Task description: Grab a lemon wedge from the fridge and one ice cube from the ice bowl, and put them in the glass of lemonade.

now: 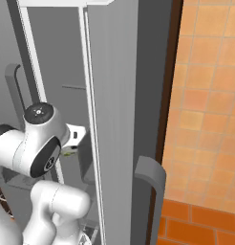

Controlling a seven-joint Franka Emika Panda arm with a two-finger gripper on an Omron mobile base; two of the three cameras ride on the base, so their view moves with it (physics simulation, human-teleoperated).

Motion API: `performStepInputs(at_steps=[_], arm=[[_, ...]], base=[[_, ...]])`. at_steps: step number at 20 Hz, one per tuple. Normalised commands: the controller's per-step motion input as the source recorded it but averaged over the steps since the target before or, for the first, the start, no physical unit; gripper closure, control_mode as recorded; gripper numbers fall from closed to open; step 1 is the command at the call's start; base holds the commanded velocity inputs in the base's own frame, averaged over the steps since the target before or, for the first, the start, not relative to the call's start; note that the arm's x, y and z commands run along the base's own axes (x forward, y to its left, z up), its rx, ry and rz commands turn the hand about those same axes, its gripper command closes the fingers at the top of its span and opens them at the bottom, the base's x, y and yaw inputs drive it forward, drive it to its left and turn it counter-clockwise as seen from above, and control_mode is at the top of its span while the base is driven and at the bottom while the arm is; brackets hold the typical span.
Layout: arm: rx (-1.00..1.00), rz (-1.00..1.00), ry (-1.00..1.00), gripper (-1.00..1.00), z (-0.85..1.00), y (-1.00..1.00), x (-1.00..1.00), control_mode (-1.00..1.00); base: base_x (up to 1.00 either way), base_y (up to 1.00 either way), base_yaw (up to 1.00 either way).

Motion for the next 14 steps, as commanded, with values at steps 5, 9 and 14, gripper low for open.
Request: performStepInputs(at_steps=[5, 9, 14], arm=[[-0.02, 0.00, -0.14, 1.00, 0.40, 0.03, -0.76, -1.00], [0.00, 0.00, -0.01, 1.00, 0.02, 0.00, -0.05, -1.00], [0.00, 0.00, 0.00, 1.00, 0.00, 0.00, -0.08, 1.00]], base=[[0.00, 0.00, 0.00], [0.00, 0.00, 0.00], [-0.50, 0.00, -0.02]])
